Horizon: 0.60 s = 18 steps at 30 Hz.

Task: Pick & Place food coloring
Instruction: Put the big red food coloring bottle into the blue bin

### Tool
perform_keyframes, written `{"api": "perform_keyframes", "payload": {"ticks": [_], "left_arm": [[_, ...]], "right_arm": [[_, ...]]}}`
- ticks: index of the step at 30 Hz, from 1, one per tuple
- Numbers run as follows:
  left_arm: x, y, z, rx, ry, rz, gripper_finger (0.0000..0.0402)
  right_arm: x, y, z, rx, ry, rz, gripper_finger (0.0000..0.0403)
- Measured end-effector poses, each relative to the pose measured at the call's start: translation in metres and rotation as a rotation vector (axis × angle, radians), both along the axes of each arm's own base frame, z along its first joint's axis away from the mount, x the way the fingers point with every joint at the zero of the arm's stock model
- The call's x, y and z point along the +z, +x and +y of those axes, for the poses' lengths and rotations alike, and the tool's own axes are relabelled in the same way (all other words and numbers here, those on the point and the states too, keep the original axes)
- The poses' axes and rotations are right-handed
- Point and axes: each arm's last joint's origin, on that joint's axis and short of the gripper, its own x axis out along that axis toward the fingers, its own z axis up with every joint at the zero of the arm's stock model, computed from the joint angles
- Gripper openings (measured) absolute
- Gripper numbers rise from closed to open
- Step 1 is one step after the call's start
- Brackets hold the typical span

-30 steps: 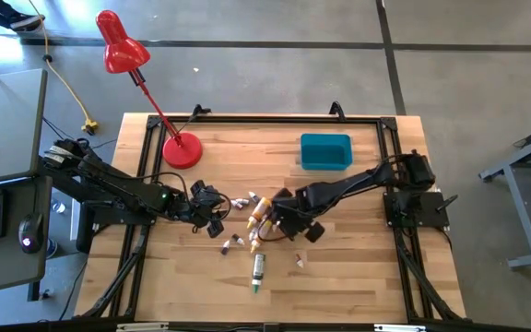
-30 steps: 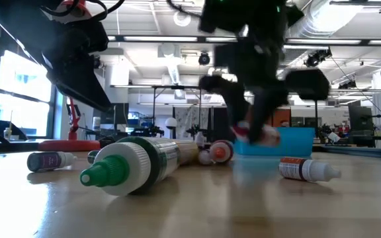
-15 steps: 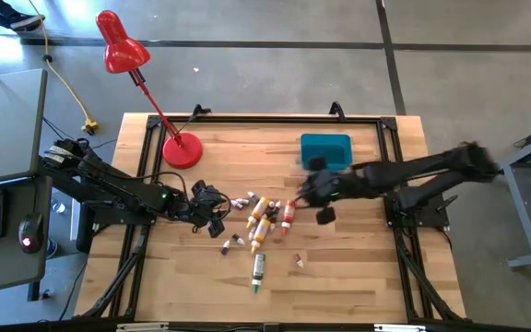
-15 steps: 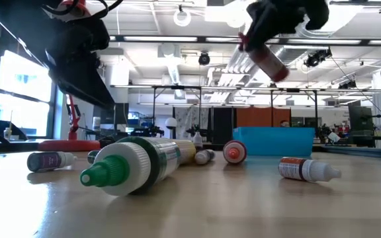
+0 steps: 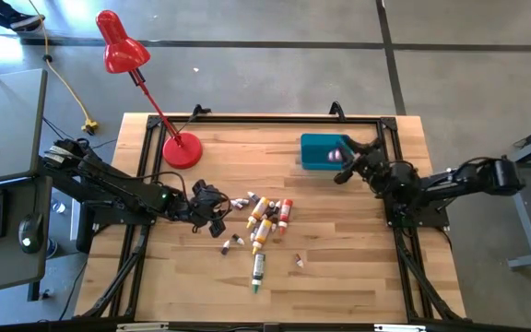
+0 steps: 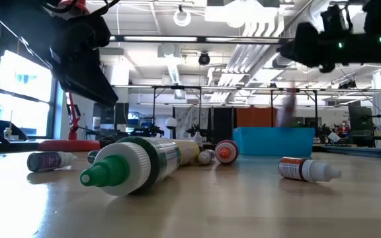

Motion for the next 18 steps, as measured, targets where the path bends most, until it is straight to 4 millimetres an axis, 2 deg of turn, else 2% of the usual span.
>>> {"api": "perform_keyframes", "payload": {"ticks": [4, 10, 18], "left_arm": [[0.001, 0.000, 0.001, 0.037, 0.034, -0.014, 0.0179], [0.001, 0.000, 0.002, 0.048, 0.044, -0.018, 0.0179], [0.001, 0.000, 0.001, 0.037, 0.035, -0.012, 0.0179]], "right_arm": [[-0.005, -0.001, -0.013, -0.105, 0.017, 0.027, 0.0087], [-0.001, 0.008, -0.025, -0.105, -0.025, 0.081, 0.0051], [0.008, 0.015, -0.029, -0.117, -0.069, 0.097, 0.0036]]}}
